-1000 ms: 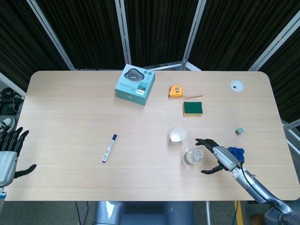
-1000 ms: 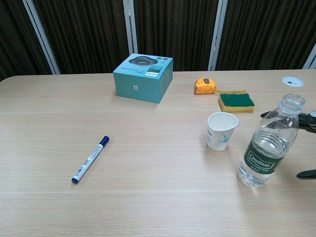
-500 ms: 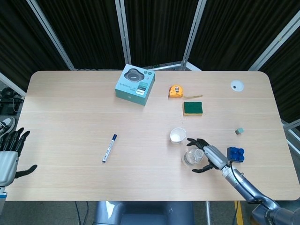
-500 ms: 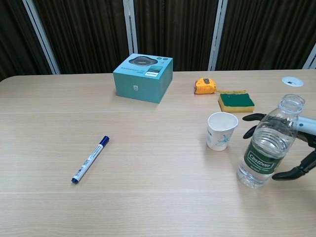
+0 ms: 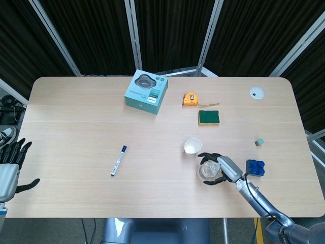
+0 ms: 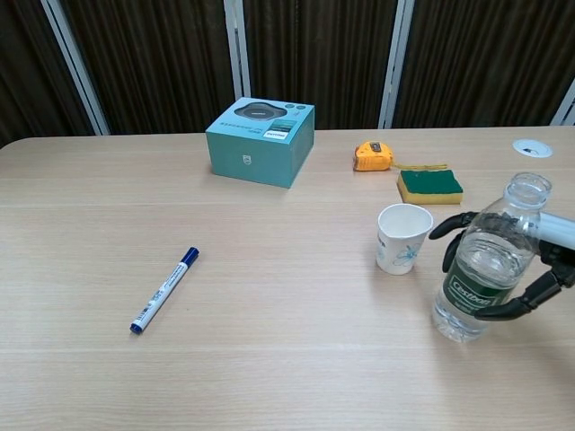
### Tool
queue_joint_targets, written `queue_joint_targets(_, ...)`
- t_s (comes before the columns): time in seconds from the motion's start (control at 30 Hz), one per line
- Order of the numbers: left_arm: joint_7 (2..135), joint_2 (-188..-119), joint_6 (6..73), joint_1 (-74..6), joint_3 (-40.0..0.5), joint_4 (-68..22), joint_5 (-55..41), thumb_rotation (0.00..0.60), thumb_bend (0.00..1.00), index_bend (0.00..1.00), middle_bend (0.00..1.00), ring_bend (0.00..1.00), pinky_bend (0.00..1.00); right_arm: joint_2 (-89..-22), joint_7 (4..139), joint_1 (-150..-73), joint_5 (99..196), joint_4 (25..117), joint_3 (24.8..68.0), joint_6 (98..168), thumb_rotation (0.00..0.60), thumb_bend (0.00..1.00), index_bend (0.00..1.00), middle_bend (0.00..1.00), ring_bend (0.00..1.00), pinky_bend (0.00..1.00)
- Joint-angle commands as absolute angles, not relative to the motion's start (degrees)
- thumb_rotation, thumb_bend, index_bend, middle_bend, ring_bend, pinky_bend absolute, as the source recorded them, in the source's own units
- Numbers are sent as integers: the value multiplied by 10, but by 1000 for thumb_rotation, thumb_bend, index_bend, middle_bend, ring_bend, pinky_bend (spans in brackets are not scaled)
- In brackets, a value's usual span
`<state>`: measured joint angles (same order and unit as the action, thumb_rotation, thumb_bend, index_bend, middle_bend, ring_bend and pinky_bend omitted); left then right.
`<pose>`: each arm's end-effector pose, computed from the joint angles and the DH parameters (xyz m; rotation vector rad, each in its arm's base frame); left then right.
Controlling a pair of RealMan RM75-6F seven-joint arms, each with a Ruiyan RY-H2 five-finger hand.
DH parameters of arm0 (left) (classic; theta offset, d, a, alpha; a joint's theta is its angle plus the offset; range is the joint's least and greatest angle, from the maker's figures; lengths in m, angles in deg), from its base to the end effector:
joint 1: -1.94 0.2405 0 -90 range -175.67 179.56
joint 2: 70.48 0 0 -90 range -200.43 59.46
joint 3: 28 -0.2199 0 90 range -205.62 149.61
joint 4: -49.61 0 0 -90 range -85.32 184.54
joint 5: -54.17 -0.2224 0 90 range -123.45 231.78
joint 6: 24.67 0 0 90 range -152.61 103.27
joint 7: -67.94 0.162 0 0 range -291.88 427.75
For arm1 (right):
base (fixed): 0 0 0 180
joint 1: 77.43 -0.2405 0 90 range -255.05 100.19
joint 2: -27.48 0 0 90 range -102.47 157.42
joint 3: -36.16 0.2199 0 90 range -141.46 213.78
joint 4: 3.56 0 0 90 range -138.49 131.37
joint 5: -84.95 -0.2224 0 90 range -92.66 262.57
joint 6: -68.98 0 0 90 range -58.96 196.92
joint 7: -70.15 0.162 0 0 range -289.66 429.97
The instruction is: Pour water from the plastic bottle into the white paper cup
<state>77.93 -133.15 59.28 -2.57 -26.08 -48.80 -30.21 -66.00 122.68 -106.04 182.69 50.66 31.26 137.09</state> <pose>-0.2713 0.1902 0.1249 -1.4216 -0.8748 -0.7966 -0.2485 -0.2811 -0.0345 1.7529 -1.5830 1.3031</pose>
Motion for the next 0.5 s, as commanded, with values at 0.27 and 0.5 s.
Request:
queue_joint_targets(0.27,775,-1330,591,-26,-260,-487,-299,600,0,0,0,0,0,-675,1234,-1055,1818,491,315,1384,600,338,464,558,489,365)
queue_joint_targets(0.5,773,-1329,591,-26,-262,-489,-300,600,0,0,0,0,0,-667,1255,-1051,1812,509,317,1399,600,435,497,583,515,425)
